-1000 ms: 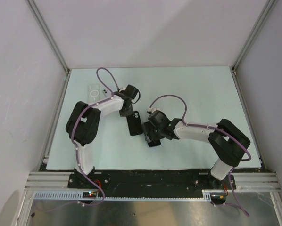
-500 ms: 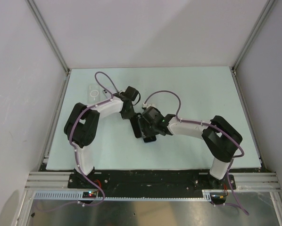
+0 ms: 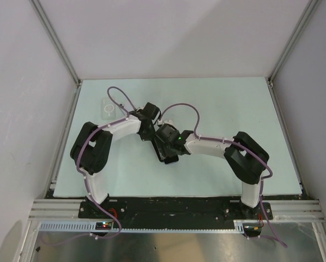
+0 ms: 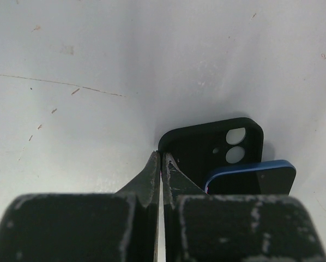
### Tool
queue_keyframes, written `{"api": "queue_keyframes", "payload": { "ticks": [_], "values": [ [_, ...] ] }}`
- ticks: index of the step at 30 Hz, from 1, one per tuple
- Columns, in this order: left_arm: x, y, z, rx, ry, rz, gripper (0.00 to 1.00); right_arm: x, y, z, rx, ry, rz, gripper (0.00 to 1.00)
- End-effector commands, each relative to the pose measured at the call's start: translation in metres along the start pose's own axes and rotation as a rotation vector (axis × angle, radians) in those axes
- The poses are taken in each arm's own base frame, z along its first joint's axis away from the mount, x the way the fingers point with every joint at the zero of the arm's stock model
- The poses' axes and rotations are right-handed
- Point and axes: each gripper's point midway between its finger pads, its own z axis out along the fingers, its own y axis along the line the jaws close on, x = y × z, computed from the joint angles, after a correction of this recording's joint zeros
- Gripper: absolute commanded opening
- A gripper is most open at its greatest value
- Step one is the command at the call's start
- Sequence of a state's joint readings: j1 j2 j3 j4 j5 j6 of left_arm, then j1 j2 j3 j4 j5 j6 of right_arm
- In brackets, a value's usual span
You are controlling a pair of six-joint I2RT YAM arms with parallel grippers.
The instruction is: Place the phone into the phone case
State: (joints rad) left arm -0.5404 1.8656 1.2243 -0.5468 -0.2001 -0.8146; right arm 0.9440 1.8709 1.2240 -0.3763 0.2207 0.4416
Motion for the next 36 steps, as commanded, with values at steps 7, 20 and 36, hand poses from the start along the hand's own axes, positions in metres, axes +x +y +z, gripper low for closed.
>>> {"api": "queue_keyframes", "payload": {
  "ticks": [7,20,36],
  "values": [
    [0.001,-0.027,-0.024,0.137,-0.005,-0.028,0.00,-0.040,0.031,-0.009,-0.033,-0.111,-0.065,0.59],
    [0.004,-0.026,-0.022,0.145,-0.008,-0.047,0.00,-0.036,0.045,-0.009,-0.071,-0.077,-0.073,0.63],
    [-0.008,-0.020,-0.034,0.163,-0.055,-0.084,0.28,-0.040,0.053,-0.018,-0.121,-0.074,-0.022,0.84]
  ]
}}
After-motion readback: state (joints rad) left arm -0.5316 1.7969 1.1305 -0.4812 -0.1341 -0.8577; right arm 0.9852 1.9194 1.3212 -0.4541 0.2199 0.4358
